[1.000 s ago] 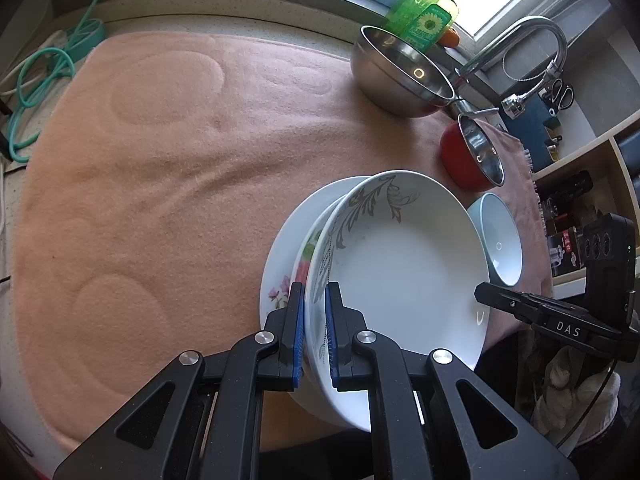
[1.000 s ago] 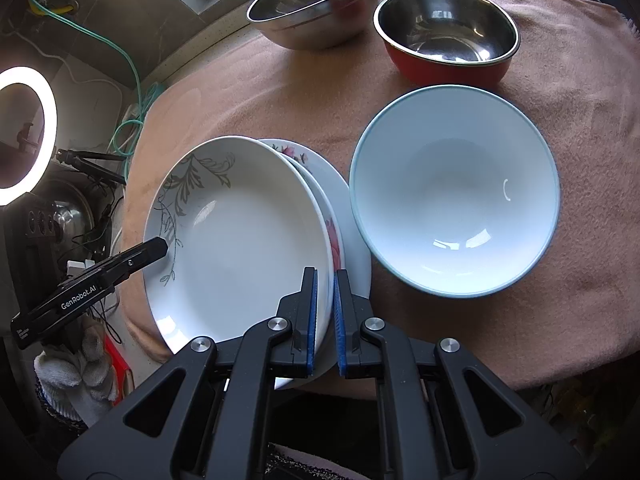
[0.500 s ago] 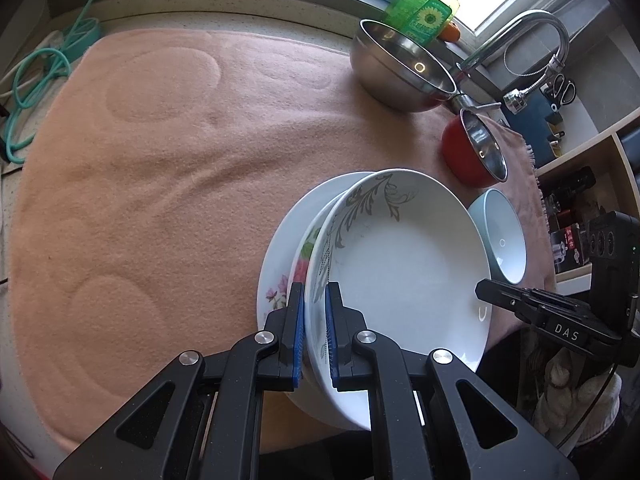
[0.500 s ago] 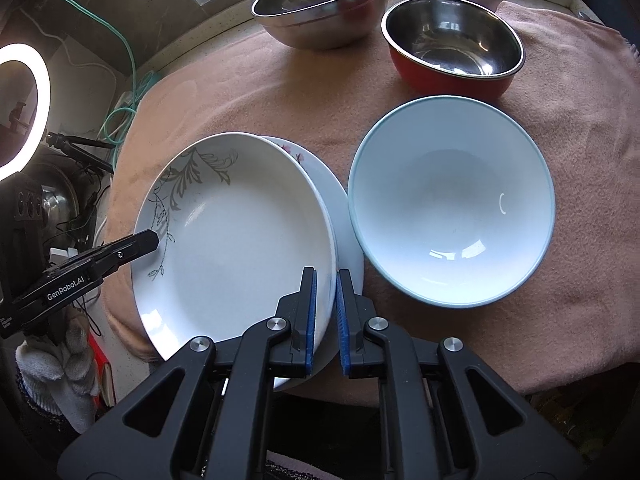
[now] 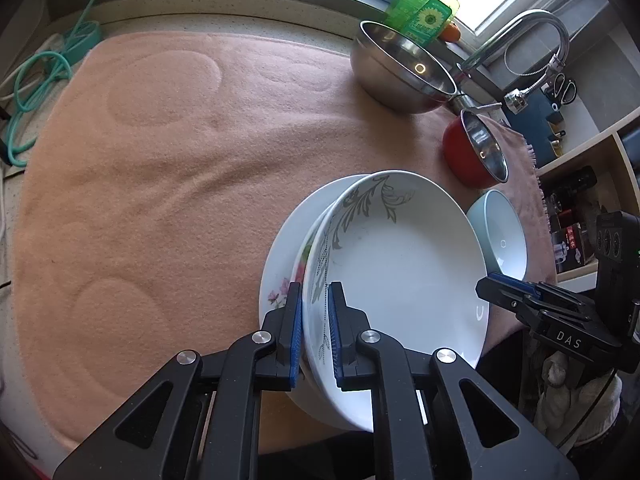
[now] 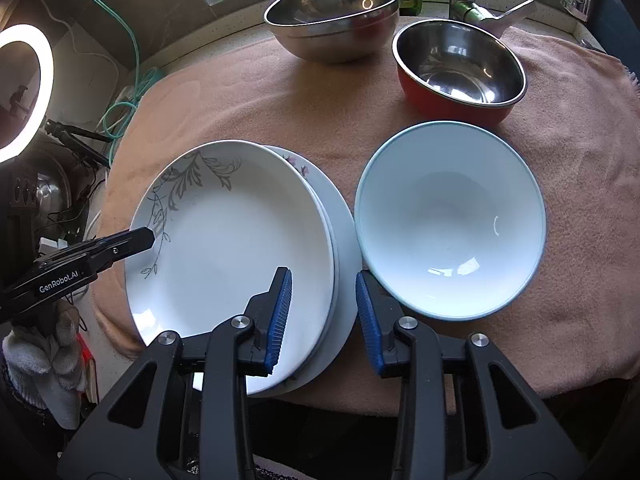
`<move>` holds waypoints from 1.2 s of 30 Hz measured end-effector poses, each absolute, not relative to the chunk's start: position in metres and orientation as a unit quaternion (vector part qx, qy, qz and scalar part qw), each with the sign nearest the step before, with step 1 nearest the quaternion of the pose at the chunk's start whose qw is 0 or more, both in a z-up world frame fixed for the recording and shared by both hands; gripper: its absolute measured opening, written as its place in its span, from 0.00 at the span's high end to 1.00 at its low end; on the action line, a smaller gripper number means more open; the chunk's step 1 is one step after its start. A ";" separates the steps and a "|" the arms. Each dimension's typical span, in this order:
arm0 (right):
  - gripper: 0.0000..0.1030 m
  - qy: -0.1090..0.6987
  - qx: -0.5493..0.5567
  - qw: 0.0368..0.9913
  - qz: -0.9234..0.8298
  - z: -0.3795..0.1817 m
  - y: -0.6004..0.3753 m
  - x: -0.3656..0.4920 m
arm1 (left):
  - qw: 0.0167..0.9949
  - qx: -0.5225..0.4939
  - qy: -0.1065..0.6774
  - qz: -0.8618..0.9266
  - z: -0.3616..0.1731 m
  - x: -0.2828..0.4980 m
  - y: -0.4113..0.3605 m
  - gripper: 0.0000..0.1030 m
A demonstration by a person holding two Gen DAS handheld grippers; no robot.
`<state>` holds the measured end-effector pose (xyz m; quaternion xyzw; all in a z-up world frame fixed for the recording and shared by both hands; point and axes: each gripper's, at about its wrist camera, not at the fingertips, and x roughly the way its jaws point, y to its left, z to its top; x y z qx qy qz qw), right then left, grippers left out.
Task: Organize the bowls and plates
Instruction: 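Open both grippers to release the grey-leaf plate, then move both grippers to the rim of the large steel bowl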
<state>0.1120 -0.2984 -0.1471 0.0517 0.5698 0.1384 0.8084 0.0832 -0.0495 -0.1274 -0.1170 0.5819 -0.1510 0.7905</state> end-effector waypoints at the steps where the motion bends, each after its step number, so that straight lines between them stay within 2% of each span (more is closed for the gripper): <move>1: 0.64 0.569 0.052 0.808 0.140 -0.146 -0.298 0.112 | 0.793 -0.114 0.580 -0.148 -0.126 0.083 -0.049 0.85; 17: 0.64 0.565 0.058 0.810 0.147 -0.139 -0.298 0.112 | 0.801 -0.118 0.566 -0.156 -0.113 0.086 -0.043 0.85; 29: 0.64 0.549 0.096 0.810 0.182 -0.111 -0.300 0.115 | 0.806 -0.131 0.553 -0.168 -0.094 0.099 -0.042 0.85; 30: 0.64 0.545 0.095 0.813 0.183 -0.106 -0.301 0.117 | 0.807 -0.132 0.550 -0.168 -0.092 0.100 -0.042 0.84; 33: 0.64 0.529 0.090 0.823 0.185 -0.088 -0.302 0.124 | 0.815 -0.132 0.539 -0.166 -0.084 0.106 -0.042 0.73; 36: 0.64 0.510 0.084 0.836 0.183 -0.068 -0.308 0.135 | 0.820 -0.129 0.533 -0.166 -0.078 0.116 -0.042 0.71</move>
